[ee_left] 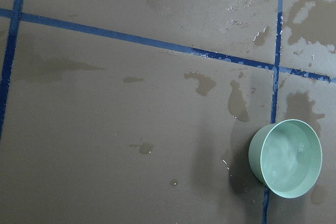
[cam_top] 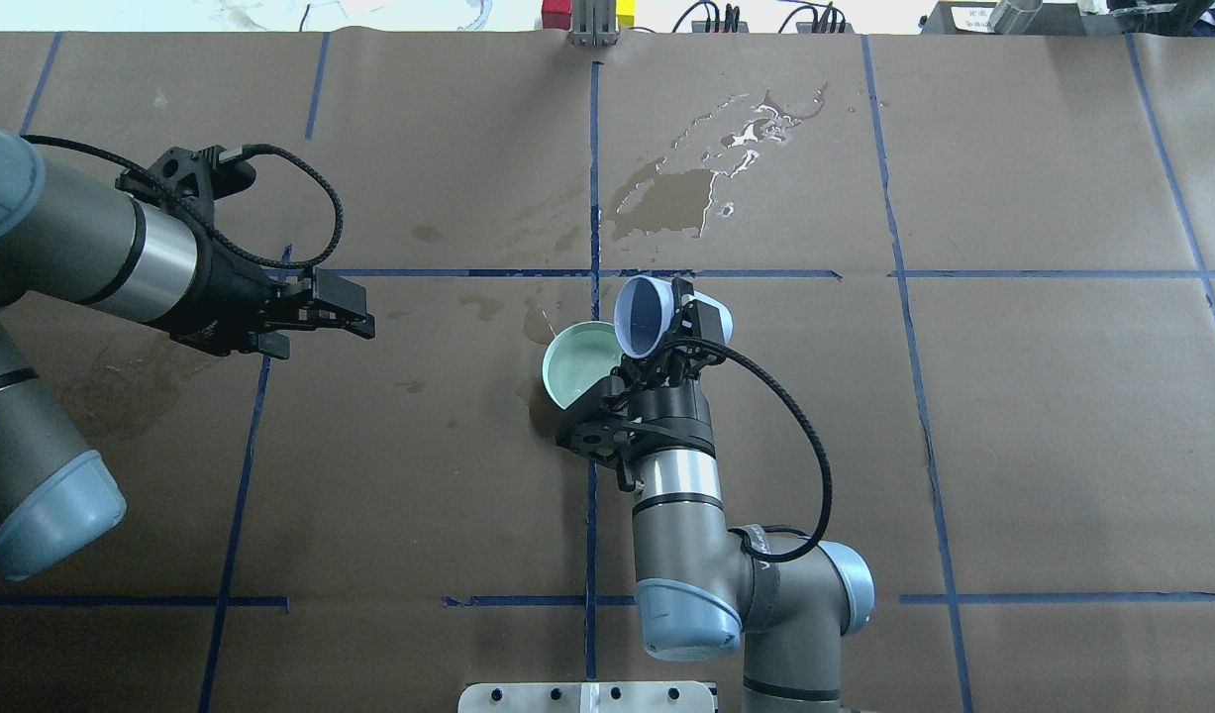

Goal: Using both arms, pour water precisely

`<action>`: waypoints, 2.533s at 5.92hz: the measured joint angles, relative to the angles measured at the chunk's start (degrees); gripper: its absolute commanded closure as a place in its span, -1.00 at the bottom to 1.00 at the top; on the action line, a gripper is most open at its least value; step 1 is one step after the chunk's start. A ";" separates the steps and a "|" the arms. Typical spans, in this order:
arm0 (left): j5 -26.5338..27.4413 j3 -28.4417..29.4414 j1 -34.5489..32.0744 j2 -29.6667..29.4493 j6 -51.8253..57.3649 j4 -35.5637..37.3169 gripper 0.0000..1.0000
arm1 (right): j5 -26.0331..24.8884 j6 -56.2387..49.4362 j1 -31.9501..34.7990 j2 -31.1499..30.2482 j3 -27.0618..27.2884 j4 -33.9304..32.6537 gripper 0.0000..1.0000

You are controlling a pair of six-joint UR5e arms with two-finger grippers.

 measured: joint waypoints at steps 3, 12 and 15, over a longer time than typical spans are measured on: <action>0.04 -0.06 0.00 0.22 0.00 0.00 -1.00 | 5.28 27.00 0.23 -11.99 11.02 0.08 1.00; 0.23 -0.69 0.00 1.07 -0.87 0.00 -1.00 | 5.84 49.27 4.20 -47.94 2.69 43.84 0.95; 0.26 -1.08 -0.06 1.20 -1.05 0.00 -1.00 | 7.75 48.99 9.20 -47.48 -4.56 50.55 0.85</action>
